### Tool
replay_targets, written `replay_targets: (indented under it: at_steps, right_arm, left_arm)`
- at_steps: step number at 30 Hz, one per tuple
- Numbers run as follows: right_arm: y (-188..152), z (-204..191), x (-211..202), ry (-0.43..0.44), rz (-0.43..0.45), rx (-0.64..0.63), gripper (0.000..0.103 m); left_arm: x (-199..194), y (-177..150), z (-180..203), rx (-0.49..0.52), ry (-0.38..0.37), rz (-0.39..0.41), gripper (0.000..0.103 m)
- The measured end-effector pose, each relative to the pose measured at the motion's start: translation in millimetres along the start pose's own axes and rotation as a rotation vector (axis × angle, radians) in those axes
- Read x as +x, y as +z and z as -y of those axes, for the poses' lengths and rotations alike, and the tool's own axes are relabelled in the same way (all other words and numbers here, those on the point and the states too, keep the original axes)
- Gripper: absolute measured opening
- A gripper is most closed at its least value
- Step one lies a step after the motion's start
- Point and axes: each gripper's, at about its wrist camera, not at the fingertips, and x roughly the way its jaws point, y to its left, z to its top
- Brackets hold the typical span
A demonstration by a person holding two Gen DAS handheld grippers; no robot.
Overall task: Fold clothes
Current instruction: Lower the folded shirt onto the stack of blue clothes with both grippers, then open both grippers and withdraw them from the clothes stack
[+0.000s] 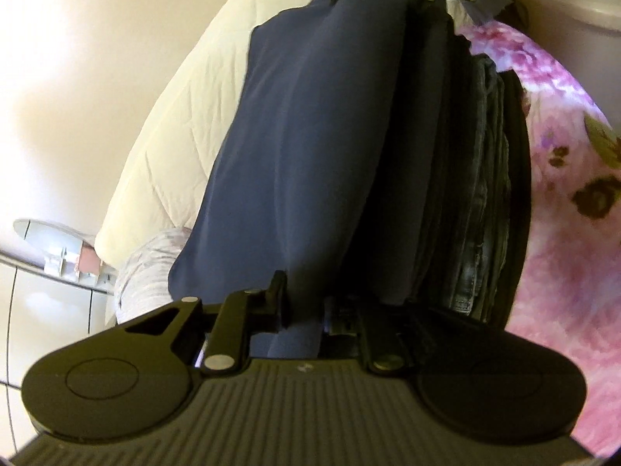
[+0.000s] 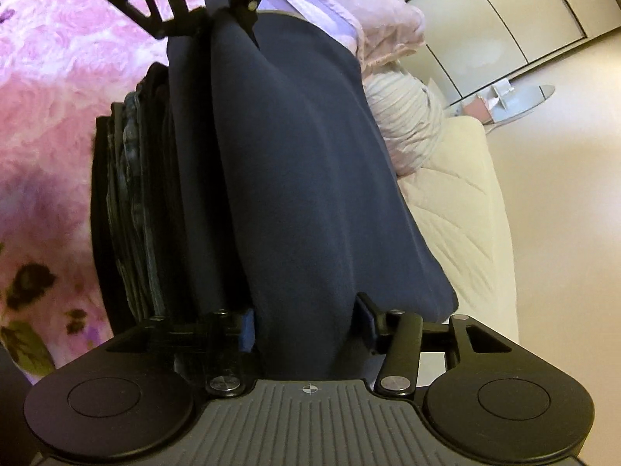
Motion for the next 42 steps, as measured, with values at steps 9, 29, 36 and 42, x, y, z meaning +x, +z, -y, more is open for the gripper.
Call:
replay_targets:
  at_steps: [9, 29, 36, 42]
  right_arm:
    - [5, 24, -27, 0.157, -0.006, 0.309, 0.052]
    - [-34, 103, 30, 0.393, 0.011, 1.037, 0.051]
    - [-34, 110, 25, 0.366, 0.026, 1.046, 0.052]
    - [-30, 102, -8, 0.258, 0.065, 1.087, 0.088]
  left_arm:
    - [-26, -22, -11, -0.138, -0.072, 0.006, 0.018]
    - [34, -20, -69, -0.754, -0.308, -0.106, 0.017]
    - [33, -12, -83, -0.750, -0.276, -0.129, 0.019]
    - [6, -18, -87, -0.804, -0.202, -0.116, 0.057]
